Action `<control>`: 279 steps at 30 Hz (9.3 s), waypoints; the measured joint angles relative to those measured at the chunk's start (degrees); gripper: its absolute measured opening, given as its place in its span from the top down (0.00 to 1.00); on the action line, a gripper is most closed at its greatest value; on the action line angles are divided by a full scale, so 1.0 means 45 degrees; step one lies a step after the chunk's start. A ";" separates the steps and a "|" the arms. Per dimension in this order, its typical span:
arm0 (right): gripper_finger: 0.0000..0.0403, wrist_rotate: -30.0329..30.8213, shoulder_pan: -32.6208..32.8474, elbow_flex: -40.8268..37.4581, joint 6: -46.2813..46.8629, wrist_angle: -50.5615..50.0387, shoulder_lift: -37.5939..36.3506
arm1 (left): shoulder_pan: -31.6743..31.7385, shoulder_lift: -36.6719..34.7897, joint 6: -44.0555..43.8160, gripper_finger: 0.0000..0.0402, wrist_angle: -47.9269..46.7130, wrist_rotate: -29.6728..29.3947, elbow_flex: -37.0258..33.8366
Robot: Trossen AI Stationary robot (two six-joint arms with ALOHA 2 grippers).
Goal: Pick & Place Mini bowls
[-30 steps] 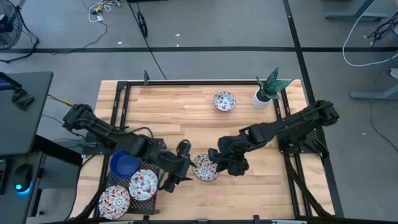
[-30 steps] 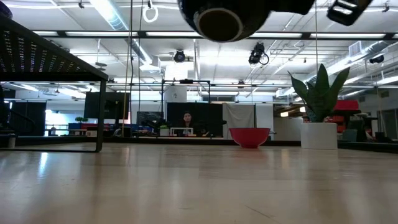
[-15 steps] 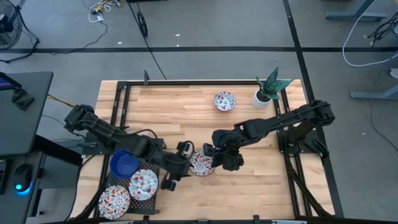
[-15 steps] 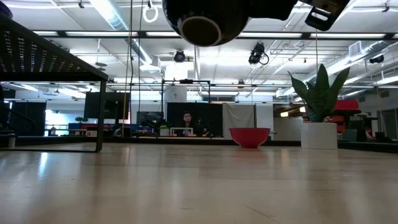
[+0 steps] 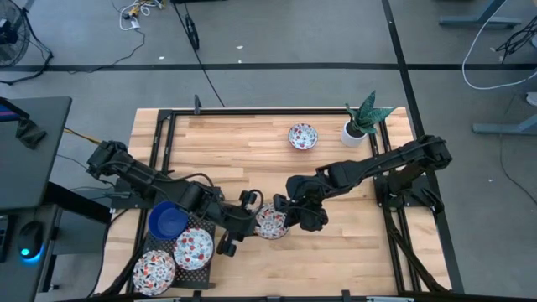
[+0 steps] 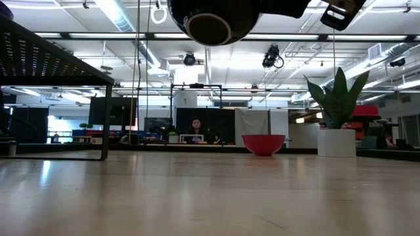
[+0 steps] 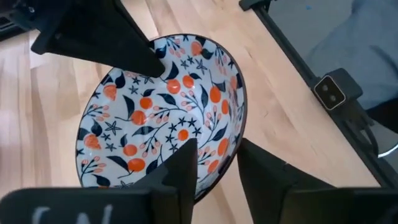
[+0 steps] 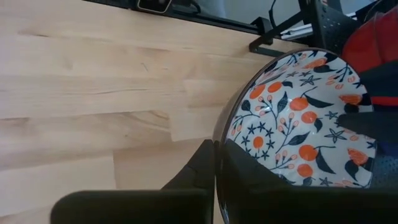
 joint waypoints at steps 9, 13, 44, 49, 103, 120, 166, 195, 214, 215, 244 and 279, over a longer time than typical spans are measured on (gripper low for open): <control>0.97 -0.0013 -0.0056 -0.0001 0.0640 0.0382 0.0000 | 0.0019 0.0000 0.0488 0.59 -0.0482 -0.0366 0.0000; 0.97 -0.0062 -0.0160 0.0000 0.0637 0.0420 0.0000 | 0.0020 0.0000 0.0562 0.66 -0.0505 -0.0172 0.0000; 0.67 -0.0004 0.1091 0.0034 0.0124 0.1790 -0.0958 | 0.0024 0.0029 0.0613 0.97 -0.0686 0.0447 -0.0024; 0.71 0.0056 0.1809 0.0034 0.3638 -0.0735 -0.1670 | 0.0269 0.0029 -0.0957 0.97 -0.0946 -0.0165 -0.0017; 0.92 0.0657 0.0330 -0.2302 0.7385 0.0014 -0.1933 | -0.5243 0.3147 -2.2684 0.97 -1.3246 0.4875 1.2414; 0.92 0.0219 0.0318 -0.2302 0.6804 0.0871 -0.1928 | -0.6975 0.3124 -2.3912 0.97 -1.3243 0.6188 0.9877; 0.92 -0.0019 0.0253 -0.2302 0.6655 0.1140 -0.1923 | -0.7273 0.2526 -2.1915 0.97 -1.3230 0.3141 0.7859; 0.92 -0.0019 0.0253 -0.2302 0.6849 0.1125 -0.1923 | -0.7364 0.2516 -2.2657 0.88 -1.3243 0.3104 0.7859; 0.92 -0.0019 0.0257 -0.2302 0.6849 0.1120 -0.1923 | -0.7387 0.2516 -2.3327 0.75 -1.2609 0.3158 0.7859; 0.92 -0.0019 0.0255 -0.2302 0.6849 0.1120 -0.1923 | -0.7438 0.2516 -2.3327 0.79 -1.2567 0.3071 0.7859; 0.92 0.2077 0.0257 -0.2312 0.7084 0.0855 -0.2518 | -0.7365 0.2809 -2.2190 0.99 -1.3220 -0.0091 0.9823; 0.99 0.8906 0.0382 -0.9497 1.9639 -0.0608 -0.8692 | 0.5831 0.6389 0.0562 0.99 -0.4787 -0.5395 0.9933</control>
